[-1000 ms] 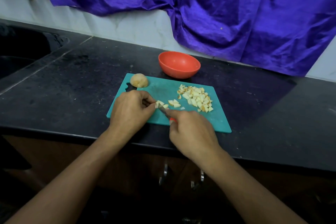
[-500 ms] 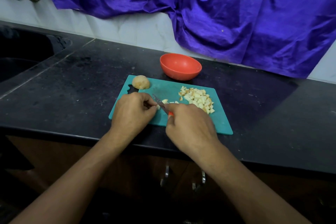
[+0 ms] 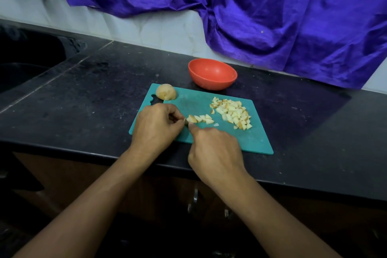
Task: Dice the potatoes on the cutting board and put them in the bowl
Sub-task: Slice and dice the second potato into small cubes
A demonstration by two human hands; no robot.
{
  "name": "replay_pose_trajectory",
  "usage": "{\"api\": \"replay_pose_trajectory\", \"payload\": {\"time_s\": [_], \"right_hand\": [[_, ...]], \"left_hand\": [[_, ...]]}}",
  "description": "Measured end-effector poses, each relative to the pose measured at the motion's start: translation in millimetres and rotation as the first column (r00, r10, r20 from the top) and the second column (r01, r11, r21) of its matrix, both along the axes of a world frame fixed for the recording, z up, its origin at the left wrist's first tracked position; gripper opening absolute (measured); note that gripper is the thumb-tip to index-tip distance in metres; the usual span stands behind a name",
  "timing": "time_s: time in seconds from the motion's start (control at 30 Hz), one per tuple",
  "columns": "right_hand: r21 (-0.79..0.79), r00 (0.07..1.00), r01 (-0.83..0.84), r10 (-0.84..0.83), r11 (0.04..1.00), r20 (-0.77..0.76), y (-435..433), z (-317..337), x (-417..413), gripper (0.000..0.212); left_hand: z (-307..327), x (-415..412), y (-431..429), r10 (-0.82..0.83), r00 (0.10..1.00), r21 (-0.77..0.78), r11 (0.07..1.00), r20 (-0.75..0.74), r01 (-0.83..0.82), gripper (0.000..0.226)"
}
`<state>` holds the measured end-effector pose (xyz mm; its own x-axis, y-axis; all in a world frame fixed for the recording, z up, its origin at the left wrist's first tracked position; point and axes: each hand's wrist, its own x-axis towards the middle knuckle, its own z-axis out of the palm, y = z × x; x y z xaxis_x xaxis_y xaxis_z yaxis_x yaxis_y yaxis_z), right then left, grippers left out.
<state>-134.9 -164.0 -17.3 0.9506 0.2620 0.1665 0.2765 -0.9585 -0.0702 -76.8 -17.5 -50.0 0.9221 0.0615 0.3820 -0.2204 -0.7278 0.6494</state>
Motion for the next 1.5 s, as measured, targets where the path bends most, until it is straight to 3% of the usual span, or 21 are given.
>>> {"api": "replay_pose_trajectory", "payload": {"time_s": [0.1,0.17,0.23,0.33,0.4,0.47,0.6,0.73,0.87,1.07,1.17,1.23,1.37,1.5], "right_hand": [[0.138,0.999,0.016,-0.009,0.990,-0.051,-20,2,3,0.046],[0.387,0.976,0.096,-0.011,0.917,-0.217,-32,0,12,0.037],[0.651,0.924,0.236,0.042,0.721,-0.381,-41,-3,21,0.031],[0.811,0.845,0.422,0.147,0.406,-0.514,-47,-3,26,0.027],[0.850,0.829,0.447,0.229,0.277,-0.511,-48,-1,28,0.025],[0.875,0.842,0.430,0.251,0.222,-0.477,-50,2,31,0.026],[0.907,0.884,0.364,0.227,0.211,-0.408,-60,6,38,0.028],[0.930,0.984,0.139,0.057,0.340,-0.168,-73,-11,46,0.032],[0.942,0.999,0.027,0.017,0.334,-0.035,-80,-32,48,0.034],[0.943,0.999,-0.033,0.003,0.331,0.034,-81,-39,51,0.034],[0.943,0.999,-0.039,-0.007,0.330,0.043,-82,-40,51,0.036],[0.950,0.999,-0.037,-0.008,0.309,0.041,-83,-41,52,0.036],[0.963,1.000,-0.027,-0.007,0.266,0.030,-83,-40,52,0.035],[0.963,1.000,-0.024,-0.001,0.269,0.025,-83,-41,52,0.036]], "left_hand": [[0,0,-1,-0.008,1.000,0.001,1.000,0.001,0.008,0.005],[0,0,-1,-0.014,1.000,0.022,1.000,0.004,0.014,0.006],[-1,0,-1,-0.026,1.000,0.039,0.999,0.014,0.025,0.006],[-2,0,-1,-0.033,0.999,0.056,0.998,0.007,0.032,0.006],[-2,1,-1,-0.032,0.999,0.070,0.997,-0.006,0.033,0.009],[-1,0,-1,-0.035,0.999,0.074,0.997,-0.009,0.035,0.010],[-1,0,-1,-0.054,0.999,0.088,0.995,0.001,0.054,0.009],[-1,2,-1,-0.078,0.997,0.112,0.991,-0.009,0.079,0.008],[-4,4,2,-0.143,0.989,0.043,0.989,-0.040,0.144,0.006],[2,12,7,-0.239,0.969,-0.006,0.971,-0.066,0.239,0.019],[12,26,9,-0.363,0.931,0.118,0.923,-0.040,0.366,0.041],[19,37,4,-0.487,0.871,0.229,0.842,-0.071,0.489,0.046],[20,55,-16,-0.621,0.768,0.332,0.700,-0.153,0.632,0.040],[15,63,-20,-0.610,0.777,0.315,0.716,-0.152,0.624,0.027]]}}
